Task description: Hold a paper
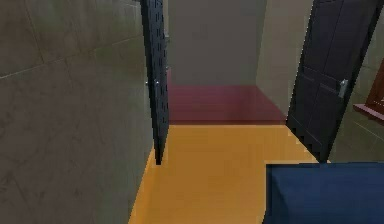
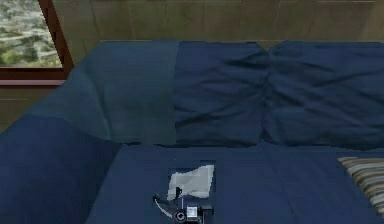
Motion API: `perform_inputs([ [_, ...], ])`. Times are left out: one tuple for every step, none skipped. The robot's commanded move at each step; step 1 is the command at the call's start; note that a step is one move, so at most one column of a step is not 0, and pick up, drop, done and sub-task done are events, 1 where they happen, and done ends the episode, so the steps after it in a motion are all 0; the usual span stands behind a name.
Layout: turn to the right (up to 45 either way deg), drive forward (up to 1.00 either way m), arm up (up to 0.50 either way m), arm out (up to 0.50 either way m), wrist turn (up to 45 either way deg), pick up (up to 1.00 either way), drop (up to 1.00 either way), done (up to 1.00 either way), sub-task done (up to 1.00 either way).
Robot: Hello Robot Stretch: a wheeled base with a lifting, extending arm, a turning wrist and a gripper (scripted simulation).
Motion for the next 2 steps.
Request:
perform_inputs([
  [0.0, 0.00, 0.10, 0.00, 0.0, 0.00, 0.00, 0.00, 0.00],
  [0.0, 0.00, 0.00, 0.00, 0.0, 0.00, 0.00, 1.00, 0.00],
])
